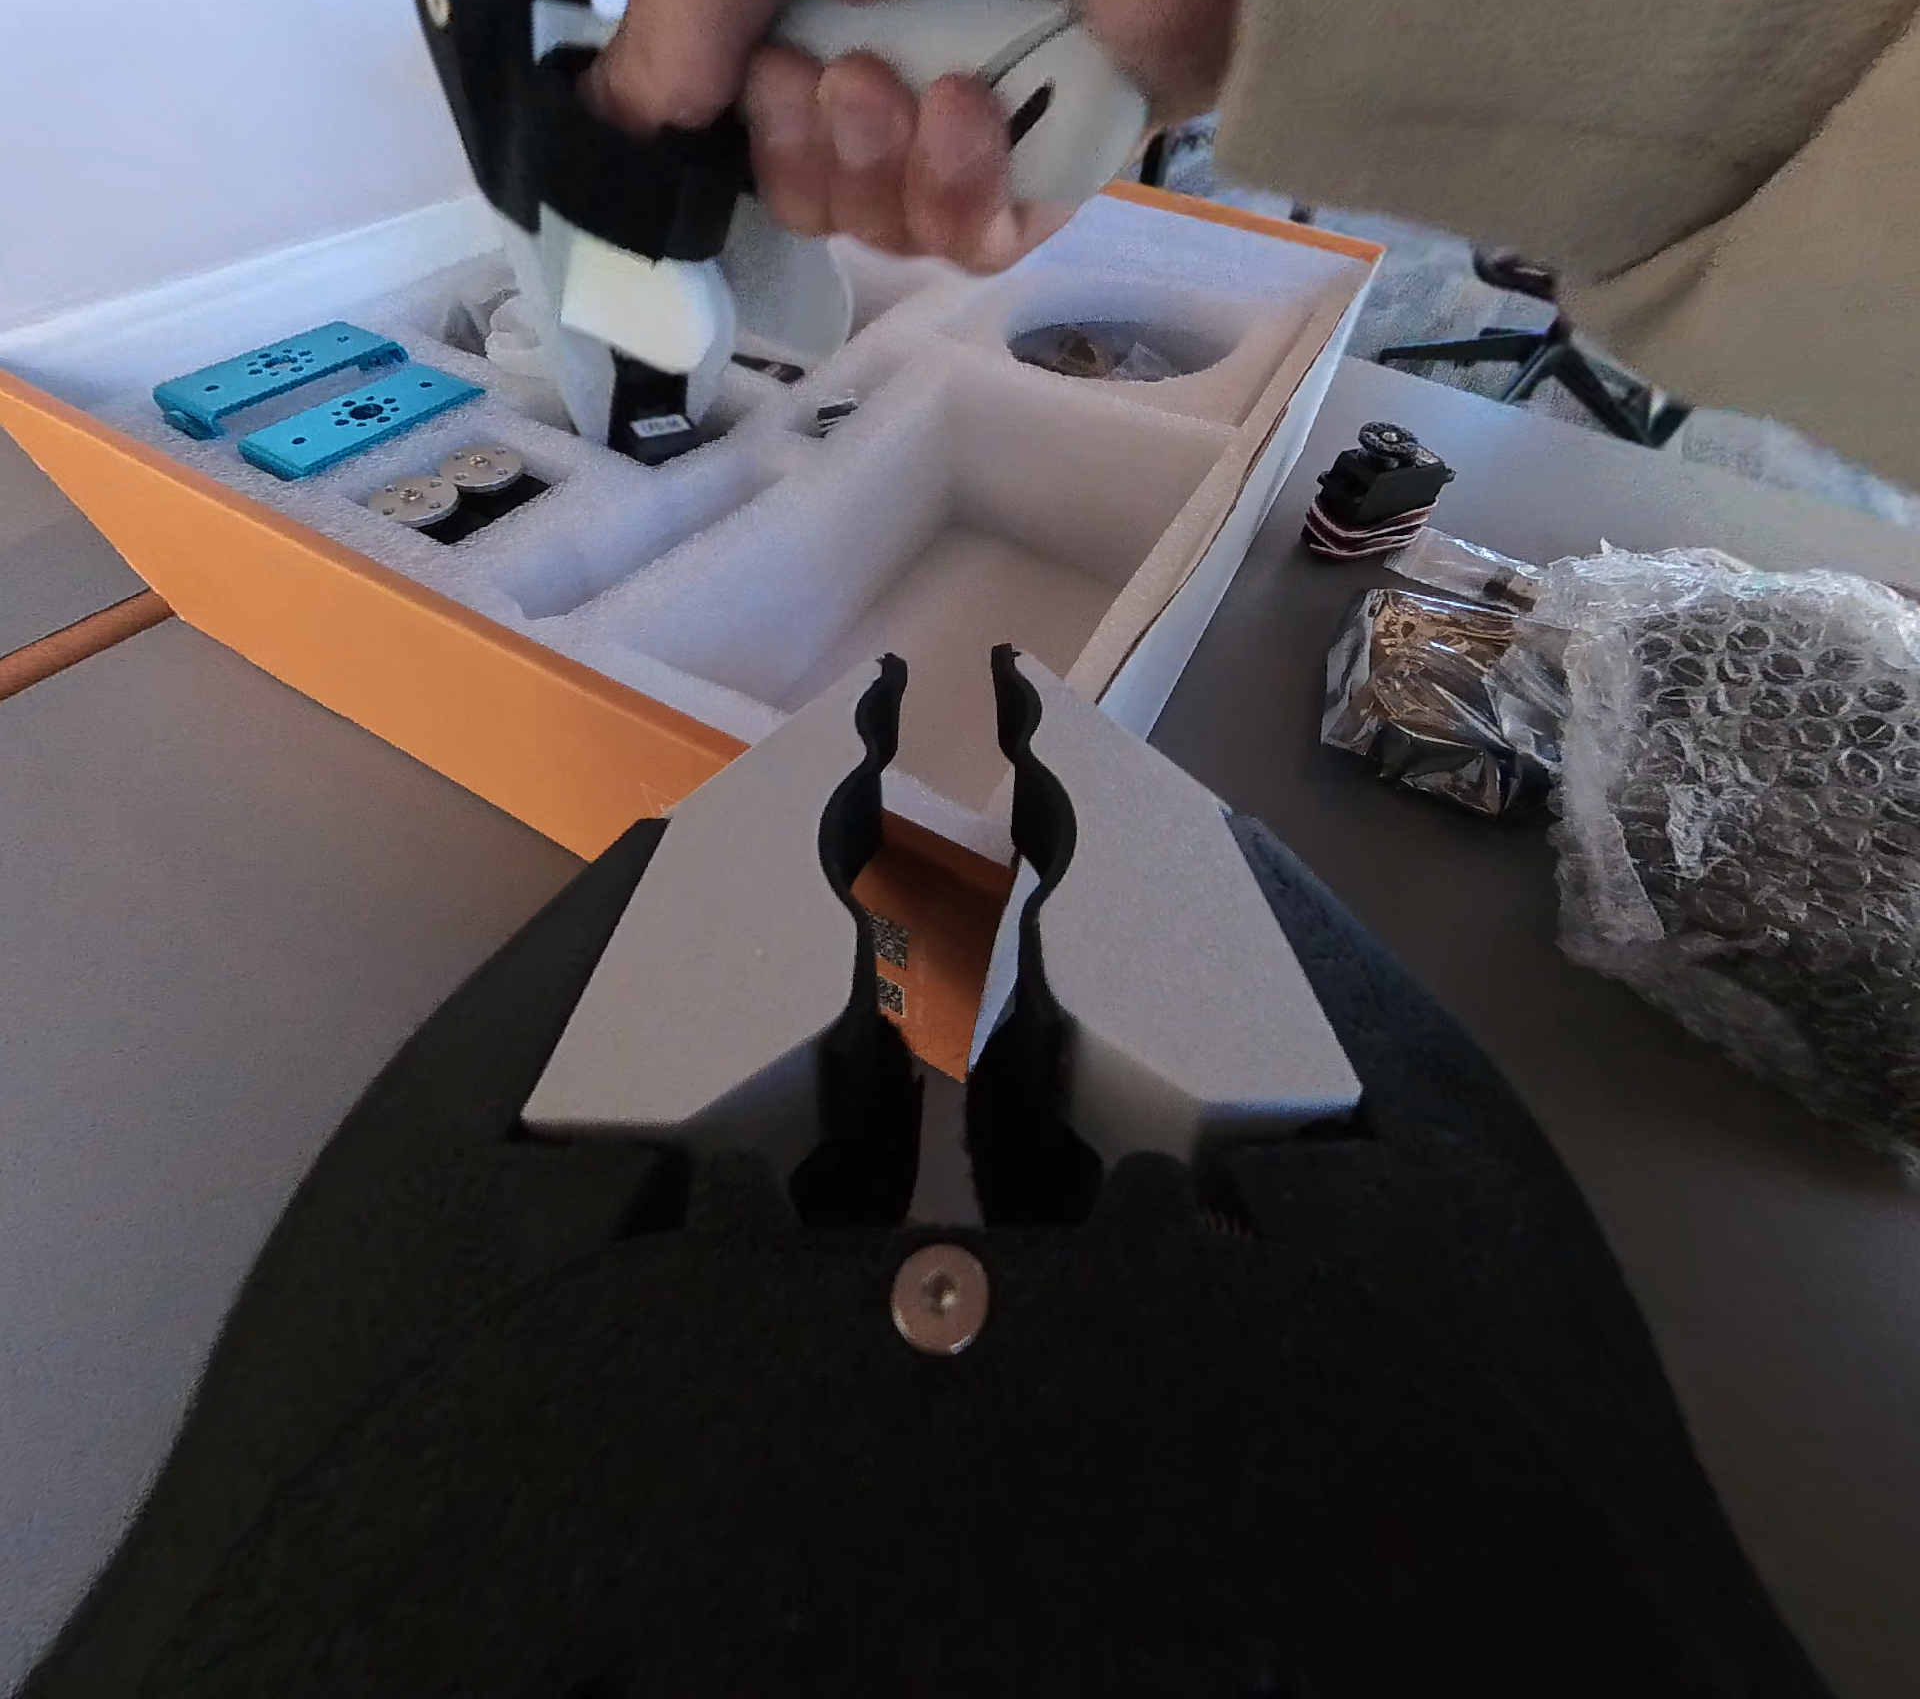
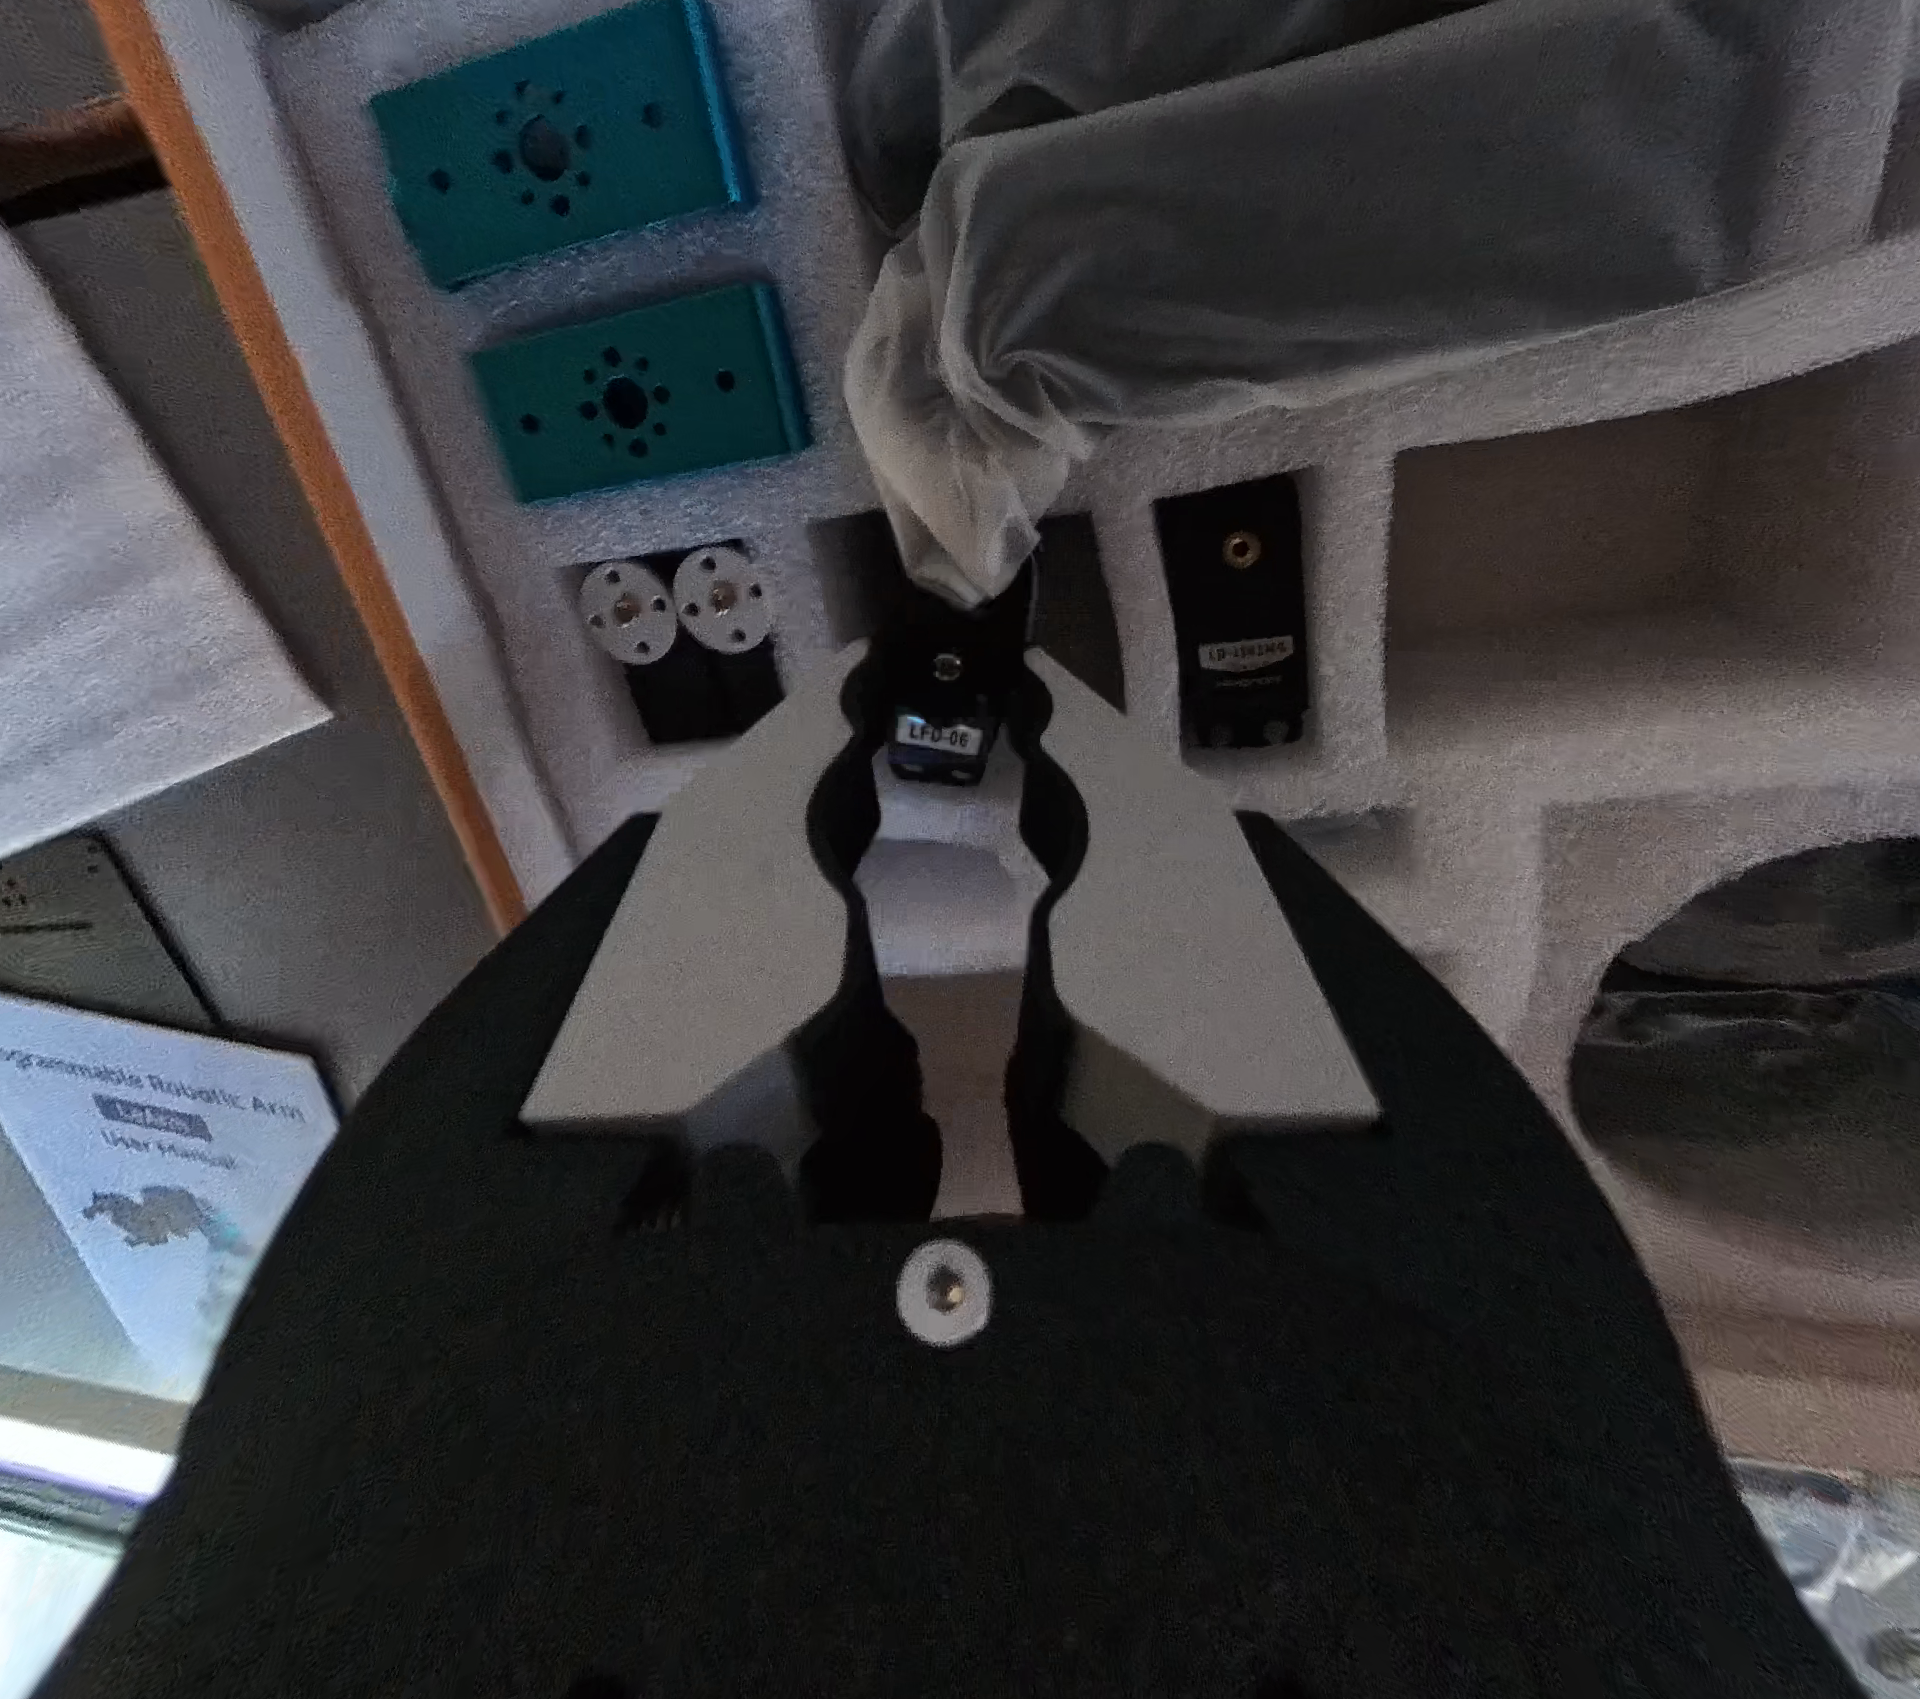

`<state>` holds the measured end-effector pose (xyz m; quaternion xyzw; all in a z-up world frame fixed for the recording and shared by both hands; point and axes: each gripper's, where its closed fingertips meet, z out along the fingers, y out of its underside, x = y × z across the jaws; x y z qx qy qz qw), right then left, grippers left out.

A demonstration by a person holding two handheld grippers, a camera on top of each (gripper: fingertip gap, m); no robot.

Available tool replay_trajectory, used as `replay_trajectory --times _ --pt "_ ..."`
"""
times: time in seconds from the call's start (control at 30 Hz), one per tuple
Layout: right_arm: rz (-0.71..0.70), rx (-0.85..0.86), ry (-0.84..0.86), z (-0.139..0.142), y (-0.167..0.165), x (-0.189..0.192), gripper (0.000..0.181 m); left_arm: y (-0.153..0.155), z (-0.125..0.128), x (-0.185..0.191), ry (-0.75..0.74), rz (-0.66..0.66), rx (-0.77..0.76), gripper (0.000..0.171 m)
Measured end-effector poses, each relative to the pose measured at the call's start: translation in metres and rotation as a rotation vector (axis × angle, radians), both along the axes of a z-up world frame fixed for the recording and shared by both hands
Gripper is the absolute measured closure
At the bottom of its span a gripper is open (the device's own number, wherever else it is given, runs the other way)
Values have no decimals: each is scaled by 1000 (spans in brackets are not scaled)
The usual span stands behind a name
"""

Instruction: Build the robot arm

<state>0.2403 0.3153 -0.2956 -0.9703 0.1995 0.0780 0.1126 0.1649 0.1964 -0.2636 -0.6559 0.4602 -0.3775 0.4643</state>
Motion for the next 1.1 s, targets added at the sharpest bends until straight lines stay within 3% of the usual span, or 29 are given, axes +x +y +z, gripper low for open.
replay_trajectory --times 0.23,0.4,0.57,0.67,0.73,0.9,1.1 --pt "327 143 -78 68 -35 -10 161 0 0 0 -8 1 -3 155" --pt "632 173 -290 110 -102 9 160 -1 0 -1 -9 0 16 155" --pt "896 -235 -371 82 -234 87 161 -2 0 -2 -13 -2 20 157" --pt "897 -390 -351 55 -289 137 160 -3 0 -2 -12 -5 14 157" --pt "825 -375 -376 35 -293 170 160 -4 0 -2 -13 -8 10 157" --pt "789 -380 -205 -14 -301 185 160 -5 0 -3 -26 -5 5 157" --pt "794 -387 -123 -28 -289 183 160 -5 0 -3 -35 3 15 157"
